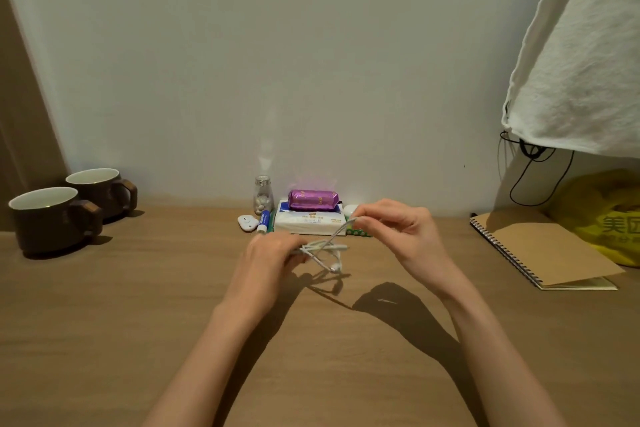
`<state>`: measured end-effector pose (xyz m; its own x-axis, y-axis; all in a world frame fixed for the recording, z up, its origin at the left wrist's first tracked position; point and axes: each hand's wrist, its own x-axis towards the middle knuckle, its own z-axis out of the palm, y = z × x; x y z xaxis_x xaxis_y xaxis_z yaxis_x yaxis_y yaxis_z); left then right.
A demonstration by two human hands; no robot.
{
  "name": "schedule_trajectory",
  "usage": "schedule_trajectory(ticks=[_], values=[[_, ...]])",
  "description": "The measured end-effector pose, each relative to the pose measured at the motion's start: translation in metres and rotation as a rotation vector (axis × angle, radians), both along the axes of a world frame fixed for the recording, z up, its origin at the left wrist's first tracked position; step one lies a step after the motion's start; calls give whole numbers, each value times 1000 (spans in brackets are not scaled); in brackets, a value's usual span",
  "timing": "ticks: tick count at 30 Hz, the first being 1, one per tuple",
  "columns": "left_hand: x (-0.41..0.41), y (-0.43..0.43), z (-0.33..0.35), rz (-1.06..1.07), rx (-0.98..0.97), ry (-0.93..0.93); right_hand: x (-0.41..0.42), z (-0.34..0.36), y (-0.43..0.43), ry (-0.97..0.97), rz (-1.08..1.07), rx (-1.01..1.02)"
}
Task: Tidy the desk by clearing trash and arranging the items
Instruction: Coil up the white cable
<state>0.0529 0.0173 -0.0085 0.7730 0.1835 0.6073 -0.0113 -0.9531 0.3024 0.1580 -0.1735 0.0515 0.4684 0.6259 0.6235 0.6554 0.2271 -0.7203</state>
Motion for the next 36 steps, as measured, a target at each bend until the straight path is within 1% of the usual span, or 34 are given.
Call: schedule_trajectory(ticks=[2, 3, 4, 7, 8, 10, 12, 16, 18, 21, 23, 24, 26, 28, 31, 33, 36], values=[[-5, -15, 8, -115, 35, 29, 1, 3, 1, 67, -16, 89], [-7, -26, 13, -190, 0, 61, 3, 5, 1, 121, -28, 123], [-8, -36, 17, -275, -92, 116, 5, 6, 1, 177, -46, 144], [-10, -61, 29, -538, -490, 293, 13, 5, 0, 306, -118, 126], [-10, -65, 32, -596, -564, 298, 14, 3, -1, 334, -142, 92], [-11, -68, 38, -655, -629, 236, 17, 0, -1, 376, -178, -10], [-11, -66, 41, -622, -682, 127, 19, -6, 0, 417, -201, -123], [-4, -50, 38, -359, -816, -100, 25, -19, 5, 322, -311, -277], [1, -39, 34, -205, -858, -151, 23, -24, 7, 297, -305, -338], [7, -24, 23, -5, -917, -152, 15, -27, 12, 192, -303, -456], [10, -16, 15, 59, -895, -137, 9, -28, 15, 107, -310, -503], [11, -13, 10, 87, -850, -126, 6, -28, 16, 67, -303, -507], [10, -10, 6, 171, -716, -91, 1, -28, 15, -13, -275, -496], [7, -10, 5, 231, -560, -90, -2, -28, 15, -140, -253, -505], [4, -10, 4, 268, -331, -77, -7, -27, 17, -369, -274, -529], [3, -9, 4, 287, -248, -33, -11, -25, 16, -509, -291, -514], [2, -12, 6, 272, -179, 0, -16, -21, 14, -680, -268, -463]])
